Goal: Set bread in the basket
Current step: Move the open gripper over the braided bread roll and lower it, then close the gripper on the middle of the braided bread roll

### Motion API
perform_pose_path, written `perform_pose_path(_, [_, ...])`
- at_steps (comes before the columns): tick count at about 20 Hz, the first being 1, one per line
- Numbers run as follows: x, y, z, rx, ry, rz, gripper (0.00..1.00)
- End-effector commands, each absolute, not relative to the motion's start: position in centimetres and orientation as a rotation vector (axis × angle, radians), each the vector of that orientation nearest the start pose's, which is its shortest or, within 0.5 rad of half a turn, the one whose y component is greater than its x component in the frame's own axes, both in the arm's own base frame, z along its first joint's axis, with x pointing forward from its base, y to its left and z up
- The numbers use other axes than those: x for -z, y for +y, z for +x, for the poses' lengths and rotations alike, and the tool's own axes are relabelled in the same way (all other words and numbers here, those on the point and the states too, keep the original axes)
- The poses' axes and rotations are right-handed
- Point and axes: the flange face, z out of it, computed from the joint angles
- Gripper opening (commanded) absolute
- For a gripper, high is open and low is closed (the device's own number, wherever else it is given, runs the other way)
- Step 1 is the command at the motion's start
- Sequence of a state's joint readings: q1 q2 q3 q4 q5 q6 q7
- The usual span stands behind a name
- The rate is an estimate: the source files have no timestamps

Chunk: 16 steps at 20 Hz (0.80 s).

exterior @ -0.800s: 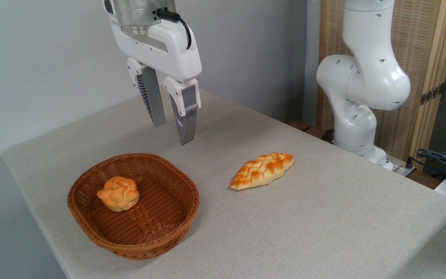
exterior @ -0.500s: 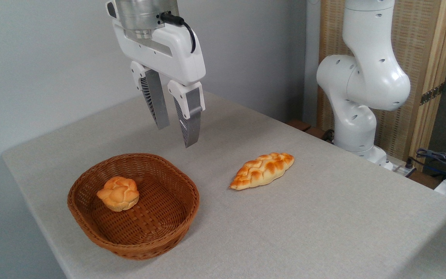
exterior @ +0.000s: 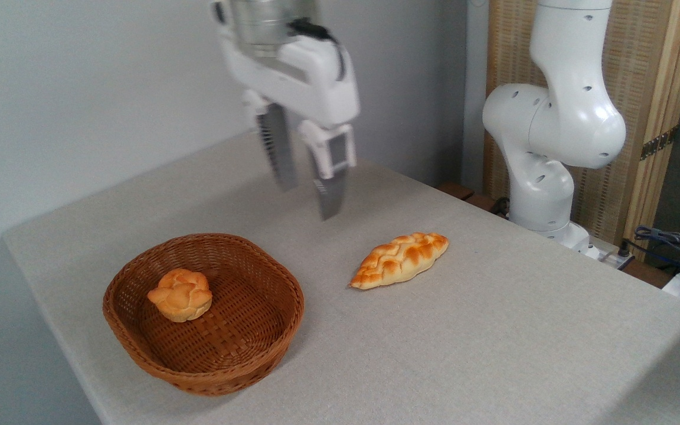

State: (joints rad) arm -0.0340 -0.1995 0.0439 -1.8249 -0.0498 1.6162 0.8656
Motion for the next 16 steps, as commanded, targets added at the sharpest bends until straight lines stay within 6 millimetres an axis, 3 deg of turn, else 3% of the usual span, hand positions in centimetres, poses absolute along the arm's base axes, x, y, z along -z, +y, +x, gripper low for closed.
perform_pose_path(1, [-57.6,0.7,42.6,-0.002,1.487,-2.854,1.0])
perform_pose_path(5, [-51.9,0.0,38.4,-0.13,1.529,-2.881,1.0])
perform_pose_path(11, [-45.0,-1.4,37.6,-0.135,1.559,-2.871,1.0])
perform_pose_path(16, [-42.4,-1.7,37.0,-0.141,1.568,-2.866,1.0])
